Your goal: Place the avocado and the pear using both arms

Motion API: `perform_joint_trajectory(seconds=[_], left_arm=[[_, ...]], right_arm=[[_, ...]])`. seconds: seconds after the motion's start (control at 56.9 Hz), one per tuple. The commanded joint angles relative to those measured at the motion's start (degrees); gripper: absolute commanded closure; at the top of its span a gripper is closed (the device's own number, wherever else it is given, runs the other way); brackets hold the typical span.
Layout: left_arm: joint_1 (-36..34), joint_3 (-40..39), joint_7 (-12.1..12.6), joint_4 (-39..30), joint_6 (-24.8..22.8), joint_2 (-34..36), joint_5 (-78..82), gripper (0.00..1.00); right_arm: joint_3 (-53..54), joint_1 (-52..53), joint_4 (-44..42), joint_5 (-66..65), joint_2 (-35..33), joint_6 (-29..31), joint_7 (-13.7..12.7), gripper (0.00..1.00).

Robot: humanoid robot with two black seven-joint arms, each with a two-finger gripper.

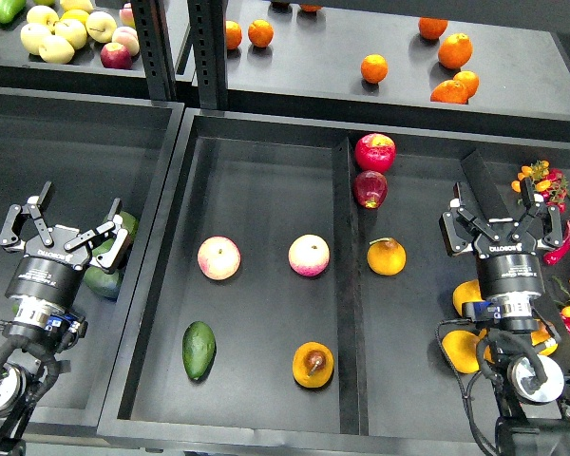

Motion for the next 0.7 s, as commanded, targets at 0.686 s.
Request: perform_joint_trajectory(seconds=[0.686], left_arm=[[-0.2,-1.7,2.9,-0.4,0.0,0.0,0.1,0.00]], right_arm=[[-0.1,0.0,0.0,0.0,0.0,0.0,-0.1,0.01]])
